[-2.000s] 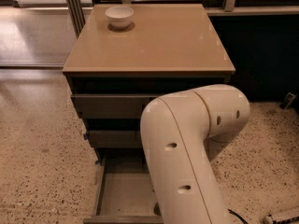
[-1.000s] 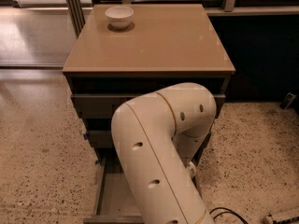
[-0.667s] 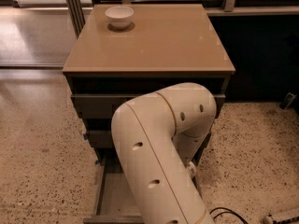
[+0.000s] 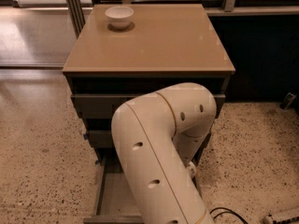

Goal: Place blue plastic bottle into bottom drawer

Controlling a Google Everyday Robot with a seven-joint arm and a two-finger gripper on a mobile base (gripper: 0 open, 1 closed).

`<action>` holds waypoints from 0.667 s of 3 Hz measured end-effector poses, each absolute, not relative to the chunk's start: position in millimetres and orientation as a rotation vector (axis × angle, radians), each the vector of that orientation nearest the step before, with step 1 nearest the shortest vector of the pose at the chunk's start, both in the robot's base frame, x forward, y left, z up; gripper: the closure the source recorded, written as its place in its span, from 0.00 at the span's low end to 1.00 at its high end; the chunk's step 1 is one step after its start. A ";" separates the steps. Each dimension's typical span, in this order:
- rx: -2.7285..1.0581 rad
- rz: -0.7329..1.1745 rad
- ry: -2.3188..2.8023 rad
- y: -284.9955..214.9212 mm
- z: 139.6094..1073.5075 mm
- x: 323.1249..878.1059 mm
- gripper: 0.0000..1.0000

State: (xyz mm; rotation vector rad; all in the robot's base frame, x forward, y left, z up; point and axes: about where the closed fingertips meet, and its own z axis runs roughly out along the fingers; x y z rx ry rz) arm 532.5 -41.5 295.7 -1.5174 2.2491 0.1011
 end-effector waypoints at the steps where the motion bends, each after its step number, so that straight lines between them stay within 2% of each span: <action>1: -1.517 0.101 2.249 -41.5 295.7 532.5 0.00; 2: -1.517 0.101 2.249 -41.5 295.7 532.5 0.00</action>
Offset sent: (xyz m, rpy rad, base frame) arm 0.0000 0.0000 0.0000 0.0000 0.0000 0.0000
